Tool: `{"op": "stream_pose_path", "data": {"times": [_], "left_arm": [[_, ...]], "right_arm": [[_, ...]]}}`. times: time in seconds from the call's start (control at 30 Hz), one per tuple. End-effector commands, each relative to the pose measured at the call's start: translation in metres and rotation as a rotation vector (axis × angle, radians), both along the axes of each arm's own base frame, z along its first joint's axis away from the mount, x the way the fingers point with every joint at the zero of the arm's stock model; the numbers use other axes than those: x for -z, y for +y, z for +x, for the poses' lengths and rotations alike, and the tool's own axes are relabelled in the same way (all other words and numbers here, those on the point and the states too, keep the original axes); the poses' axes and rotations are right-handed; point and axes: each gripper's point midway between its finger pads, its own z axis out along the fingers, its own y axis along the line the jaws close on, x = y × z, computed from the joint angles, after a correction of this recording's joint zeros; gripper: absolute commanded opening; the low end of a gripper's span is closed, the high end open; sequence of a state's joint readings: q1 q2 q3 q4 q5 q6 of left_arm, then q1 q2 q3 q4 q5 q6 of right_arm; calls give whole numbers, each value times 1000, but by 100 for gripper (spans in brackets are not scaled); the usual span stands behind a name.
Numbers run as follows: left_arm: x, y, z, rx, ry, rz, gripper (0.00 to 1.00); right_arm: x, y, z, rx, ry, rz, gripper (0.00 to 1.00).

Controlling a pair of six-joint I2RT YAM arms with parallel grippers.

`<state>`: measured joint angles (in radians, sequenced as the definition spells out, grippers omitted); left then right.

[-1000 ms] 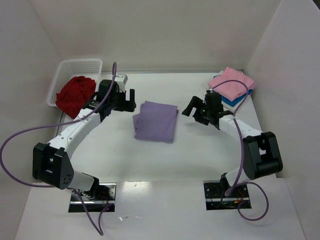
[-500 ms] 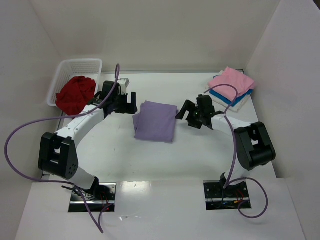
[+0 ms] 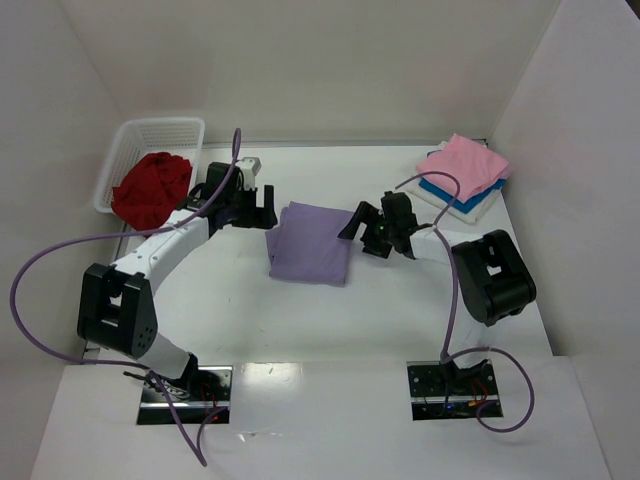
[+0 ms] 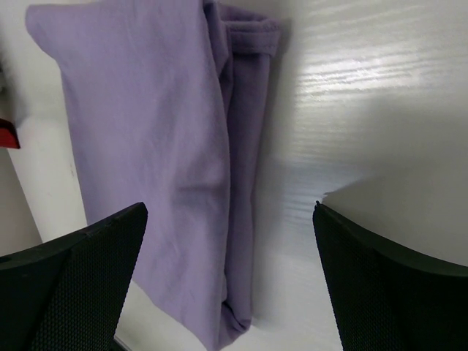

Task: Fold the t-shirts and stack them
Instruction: Put the neatly folded tshirt into the corner of the board with the right arm

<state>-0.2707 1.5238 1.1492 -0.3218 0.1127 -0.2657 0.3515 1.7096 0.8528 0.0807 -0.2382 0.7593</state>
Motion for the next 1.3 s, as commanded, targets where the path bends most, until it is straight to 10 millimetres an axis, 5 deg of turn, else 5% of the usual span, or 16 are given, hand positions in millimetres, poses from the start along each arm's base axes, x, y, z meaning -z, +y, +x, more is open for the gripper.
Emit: {"op": "stream_pose_path", "data": {"times": [0.0,0.27,0.63,0.77,0.87,0.97,1.1,1.27], "left_arm": [[-1,-5,8,10,-4,-22,100],[-3,-5,8,16,-7,-16,100],[-11,-4,5,22,-30,-15,100],[-10,-3,3,22,-30,-15,100],[-10,-3,3,22,-30,-15,100],[-10,-3,3,22,-30,-15,100],[-14,-3,3,22,-38,-18,100],[-26,-3,3,22,-68,-25,100]], "right_arm": [[5,12,9,-5,-11,15,100],[23,18,15,7,40,-51,89],[40,31,-2,6,92,-72,72],[44,29,-5,5,101,-77,56],[46,23,-3,31,105,-110,27],[42,20,3,43,94,-135,0],[29,13,14,46,69,-202,0],[-9,10,51,39,-29,-226,0]]}}
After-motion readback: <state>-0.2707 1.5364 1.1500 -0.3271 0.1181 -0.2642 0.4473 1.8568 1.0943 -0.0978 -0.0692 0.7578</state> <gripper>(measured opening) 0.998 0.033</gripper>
